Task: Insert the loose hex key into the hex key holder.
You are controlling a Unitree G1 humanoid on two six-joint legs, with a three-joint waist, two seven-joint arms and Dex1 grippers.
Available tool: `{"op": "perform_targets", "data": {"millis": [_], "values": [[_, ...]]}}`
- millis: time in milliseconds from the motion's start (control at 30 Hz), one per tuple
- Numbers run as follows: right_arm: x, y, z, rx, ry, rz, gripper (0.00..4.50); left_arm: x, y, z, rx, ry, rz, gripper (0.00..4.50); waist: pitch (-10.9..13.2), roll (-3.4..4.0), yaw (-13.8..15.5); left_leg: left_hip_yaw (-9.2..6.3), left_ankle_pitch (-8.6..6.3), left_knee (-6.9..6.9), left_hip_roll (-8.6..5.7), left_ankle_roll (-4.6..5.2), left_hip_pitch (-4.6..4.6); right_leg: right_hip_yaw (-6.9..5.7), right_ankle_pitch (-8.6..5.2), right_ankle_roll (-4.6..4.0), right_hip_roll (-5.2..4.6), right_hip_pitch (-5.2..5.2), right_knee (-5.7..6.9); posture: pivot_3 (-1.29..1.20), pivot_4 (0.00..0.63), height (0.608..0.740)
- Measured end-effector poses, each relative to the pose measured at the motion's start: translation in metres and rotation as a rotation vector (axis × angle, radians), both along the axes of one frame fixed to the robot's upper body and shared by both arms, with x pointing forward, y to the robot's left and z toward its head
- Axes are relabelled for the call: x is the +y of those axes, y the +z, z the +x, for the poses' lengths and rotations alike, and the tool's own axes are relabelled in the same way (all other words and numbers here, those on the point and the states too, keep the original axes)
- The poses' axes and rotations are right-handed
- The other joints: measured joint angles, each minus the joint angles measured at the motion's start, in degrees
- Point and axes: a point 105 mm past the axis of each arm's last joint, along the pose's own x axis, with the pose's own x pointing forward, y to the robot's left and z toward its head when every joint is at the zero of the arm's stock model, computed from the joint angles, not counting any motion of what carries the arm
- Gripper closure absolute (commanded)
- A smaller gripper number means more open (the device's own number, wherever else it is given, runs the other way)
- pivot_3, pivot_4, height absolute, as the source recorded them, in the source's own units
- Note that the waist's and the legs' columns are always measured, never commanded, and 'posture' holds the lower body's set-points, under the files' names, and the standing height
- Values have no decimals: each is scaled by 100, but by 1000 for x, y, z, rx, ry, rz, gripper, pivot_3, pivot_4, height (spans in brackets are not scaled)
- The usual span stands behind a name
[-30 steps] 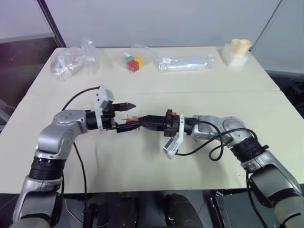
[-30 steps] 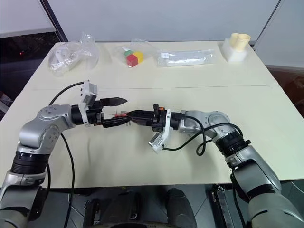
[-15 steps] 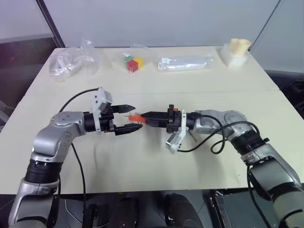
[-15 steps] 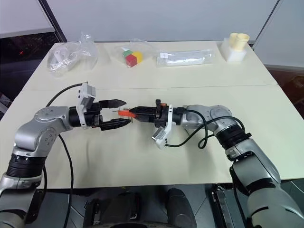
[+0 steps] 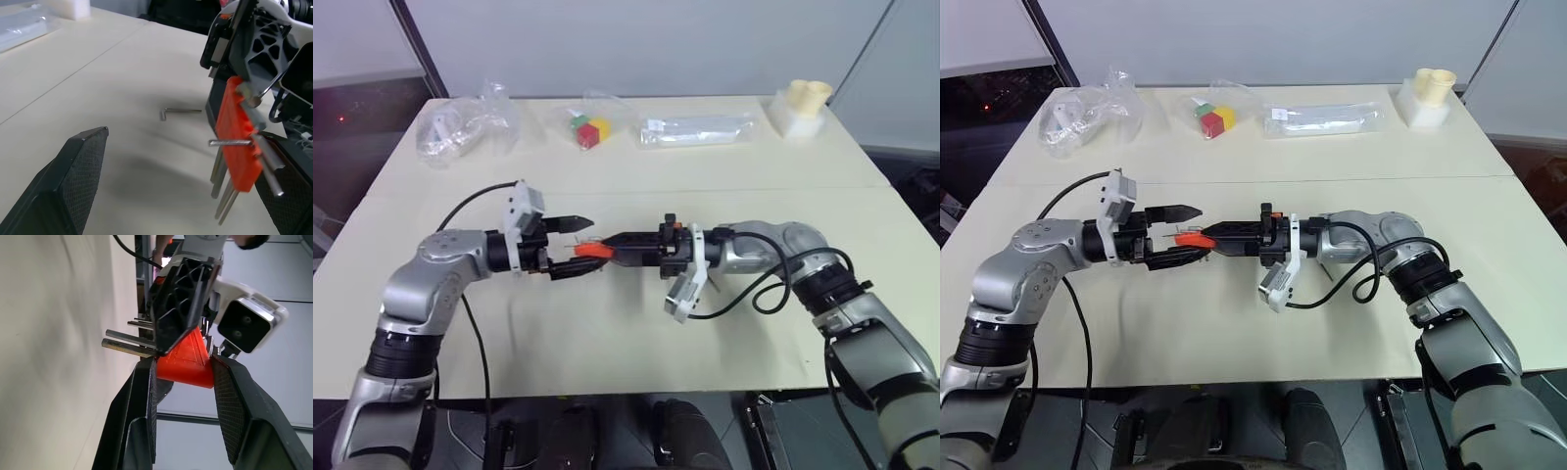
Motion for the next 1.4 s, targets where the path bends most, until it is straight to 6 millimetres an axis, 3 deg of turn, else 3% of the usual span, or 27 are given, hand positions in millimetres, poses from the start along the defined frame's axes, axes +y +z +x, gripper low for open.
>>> {"op": "perform_targets", "data": {"millis": [100,200,300,400,1033,1067,1233,1400], "values": [[0,-1,0,1,0,-6,3449,0,0,-1,1,-6,-4,0,0,0,0,0,0,0,0,0,0,0,0,0,0,0,0,0,150,740],[0,-1,0,3,1,-9,3449,-1,2,-2,-3,-14,-5,1329,0,0,0,0,0,0,0,0,0,0,0,0,0,0,0,0,150,740],[-2,-1,3,9,-18,-6,3449,-4,4,-7,-12,-33,-8,2980,0,0,0,0,0,0,0,0,0,0,0,0,-1,0,0,0,150,740],[-3,1,5,3,-21,-4,3449,-7,5,-10,10,-54,-27,4197,0,0,1,0,0,0,0,0,0,0,0,0,-1,0,0,0,150,740],[-5,-1,8,19,-25,-16,3449,-8,2,-10,41,-24,-42,4218,0,0,0,0,1,1,0,-1,1,1,0,0,-1,0,0,0,150,740],[-5,-1,8,20,-26,-18,2426,-8,2,-10,42,-24,-42,4218,0,0,0,0,1,0,0,-1,1,1,0,0,-1,0,0,0,150,740],[-9,-4,16,43,-74,-30,20,-5,0,-5,32,31,-20,4218,0,0,0,0,0,1,0,-1,1,1,0,0,-2,1,0,0,150,740],[-11,-4,19,58,-104,-36,20,-4,0,-4,30,33,-16,4218,0,0,0,0,1,0,0,-1,1,1,0,0,-2,1,0,0,150,740]]}}
